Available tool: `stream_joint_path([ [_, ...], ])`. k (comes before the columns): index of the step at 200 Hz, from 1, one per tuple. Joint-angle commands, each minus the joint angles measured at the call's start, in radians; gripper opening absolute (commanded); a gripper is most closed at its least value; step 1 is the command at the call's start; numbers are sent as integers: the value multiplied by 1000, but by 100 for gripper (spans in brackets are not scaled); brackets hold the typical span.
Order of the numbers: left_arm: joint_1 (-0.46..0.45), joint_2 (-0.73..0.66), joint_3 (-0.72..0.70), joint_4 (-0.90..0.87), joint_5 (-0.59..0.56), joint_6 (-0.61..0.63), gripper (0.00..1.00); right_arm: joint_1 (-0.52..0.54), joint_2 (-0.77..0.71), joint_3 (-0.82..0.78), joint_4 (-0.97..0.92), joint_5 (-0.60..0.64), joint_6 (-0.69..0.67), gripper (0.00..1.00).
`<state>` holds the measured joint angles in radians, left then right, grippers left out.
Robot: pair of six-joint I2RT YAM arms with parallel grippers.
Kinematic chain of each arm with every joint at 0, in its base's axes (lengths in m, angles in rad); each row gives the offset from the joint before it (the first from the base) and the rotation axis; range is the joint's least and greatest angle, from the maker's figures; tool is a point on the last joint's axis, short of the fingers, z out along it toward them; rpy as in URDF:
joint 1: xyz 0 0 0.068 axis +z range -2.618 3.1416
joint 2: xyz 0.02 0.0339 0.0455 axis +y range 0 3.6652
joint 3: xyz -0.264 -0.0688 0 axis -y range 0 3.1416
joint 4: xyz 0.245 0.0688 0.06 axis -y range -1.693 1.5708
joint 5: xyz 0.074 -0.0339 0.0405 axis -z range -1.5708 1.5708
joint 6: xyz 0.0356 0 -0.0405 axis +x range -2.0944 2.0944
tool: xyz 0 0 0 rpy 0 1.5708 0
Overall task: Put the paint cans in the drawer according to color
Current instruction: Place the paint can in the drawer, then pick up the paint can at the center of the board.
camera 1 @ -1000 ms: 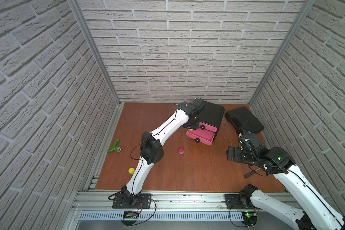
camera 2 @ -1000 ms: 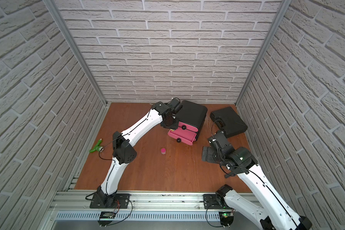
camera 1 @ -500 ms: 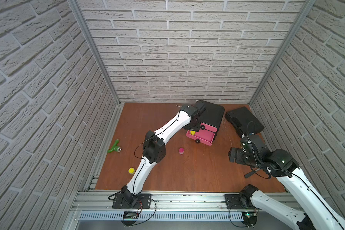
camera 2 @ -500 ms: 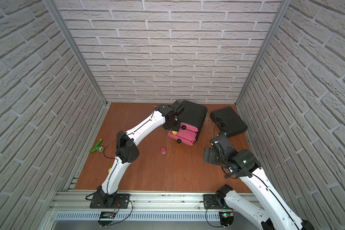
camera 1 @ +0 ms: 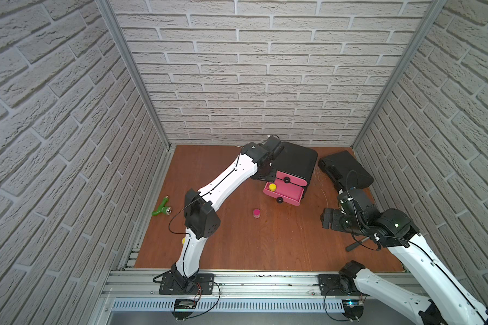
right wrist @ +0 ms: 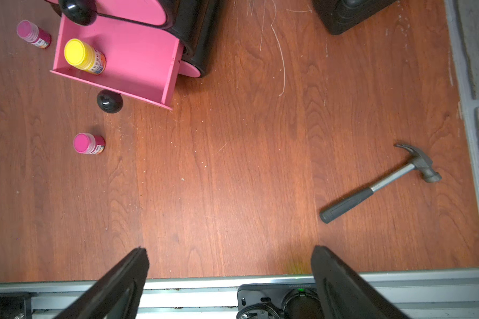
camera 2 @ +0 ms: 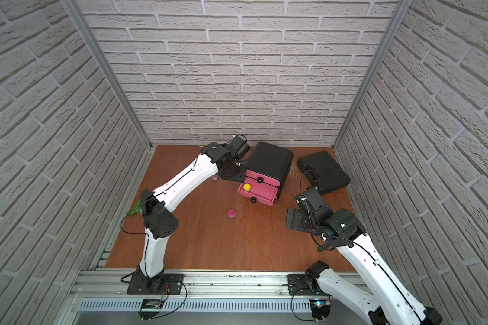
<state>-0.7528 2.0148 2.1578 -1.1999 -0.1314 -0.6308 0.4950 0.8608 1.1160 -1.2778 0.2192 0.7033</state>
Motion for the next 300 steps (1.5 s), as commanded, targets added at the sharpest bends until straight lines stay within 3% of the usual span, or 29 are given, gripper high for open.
stream_joint_path([
  [1, 54, -133, -138, -11, -55, -77, 57, 8, 8, -24, 58, -54, 1, 96],
  [54, 257, -466, -655, 16, -66, -272, 78, 42, 25, -53, 118, -84, 3, 96],
  [101, 472, -658, -932, -6, -57, -382, 86, 105, 88, -91, 129, -77, -31, 96],
  [131, 593, -733, -1032, -14, -41, -417, 88, 159, 159, -89, 163, -74, -40, 96],
  [161, 674, -790, -1141, -9, 0, -500, 82, 197, 239, -92, 230, -89, -46, 96],
  [221, 725, -865, -1375, 89, 61, -693, 62, 210, 342, -98, 341, -140, -46, 97],
  [265, 751, -812, -1398, 103, 0, -627, 58, 211, 380, -70, 334, -129, -70, 98],
  [300, 806, -806, -1447, 160, 37, -606, 58, 211, 385, -68, 328, -119, -69, 98],
])
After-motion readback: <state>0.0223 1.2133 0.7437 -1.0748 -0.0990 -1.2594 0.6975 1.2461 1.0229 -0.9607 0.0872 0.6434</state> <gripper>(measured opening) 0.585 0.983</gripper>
